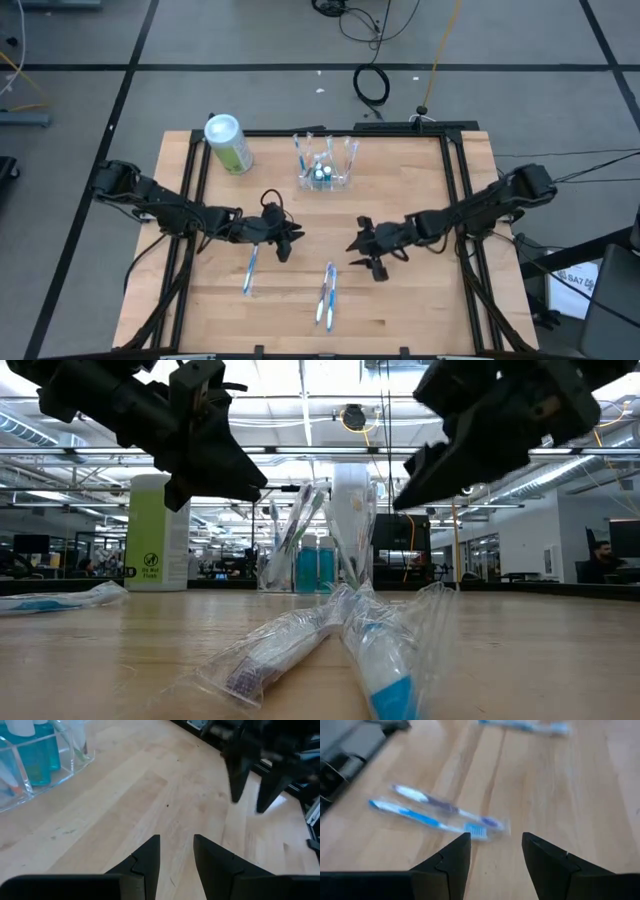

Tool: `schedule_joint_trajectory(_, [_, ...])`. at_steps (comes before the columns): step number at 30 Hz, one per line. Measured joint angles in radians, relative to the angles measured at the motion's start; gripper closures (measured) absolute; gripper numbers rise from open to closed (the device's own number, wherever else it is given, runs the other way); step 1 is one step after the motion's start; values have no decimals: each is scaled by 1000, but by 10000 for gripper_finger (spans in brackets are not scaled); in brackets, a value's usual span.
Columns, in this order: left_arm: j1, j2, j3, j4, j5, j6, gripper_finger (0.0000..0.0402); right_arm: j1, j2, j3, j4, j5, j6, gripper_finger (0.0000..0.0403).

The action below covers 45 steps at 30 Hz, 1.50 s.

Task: Pick & Place toothbrushing station
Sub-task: Put the right blue toothbrush into the transparent organizer

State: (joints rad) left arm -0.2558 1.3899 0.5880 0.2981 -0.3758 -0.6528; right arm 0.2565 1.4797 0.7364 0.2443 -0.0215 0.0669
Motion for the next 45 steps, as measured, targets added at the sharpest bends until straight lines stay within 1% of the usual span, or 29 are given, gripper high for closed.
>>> schedule_joint_trajectory(2, [0,0,0,0,-2,2,279,18,43,0,29,20,28,232])
schedule_joint_trajectory(10, [0,0,0,0,-22,3,279,55,207,0,228,21,82,232])
schedule_joint_trajectory(15, [0,0,0,2,-23,3,279,55,284,0,302,21,112,232])
schedule_joint_trajectory(22, [0,0,0,6,-26,3,279,55,353,0,387,21,124,232])
schedule_joint_trajectory(27, [0,0,0,12,-27,2,279,55,381,0,425,27,131,232])
schedule_joint_trajectory(31, [0,0,0,14,-28,2,279,52,385,0,426,102,116,232])
schedule_joint_trajectory(36, [0,0,0,14,-28,1,279,44,384,0,461,47,128,232])
schedule_joint_trajectory(42, [0,0,0,14,-28,1,279,44,384,1,455,53,124,233])
schedule_joint_trajectory(45, [0,0,0,14,-28,1,279,46,384,1,450,48,107,245])
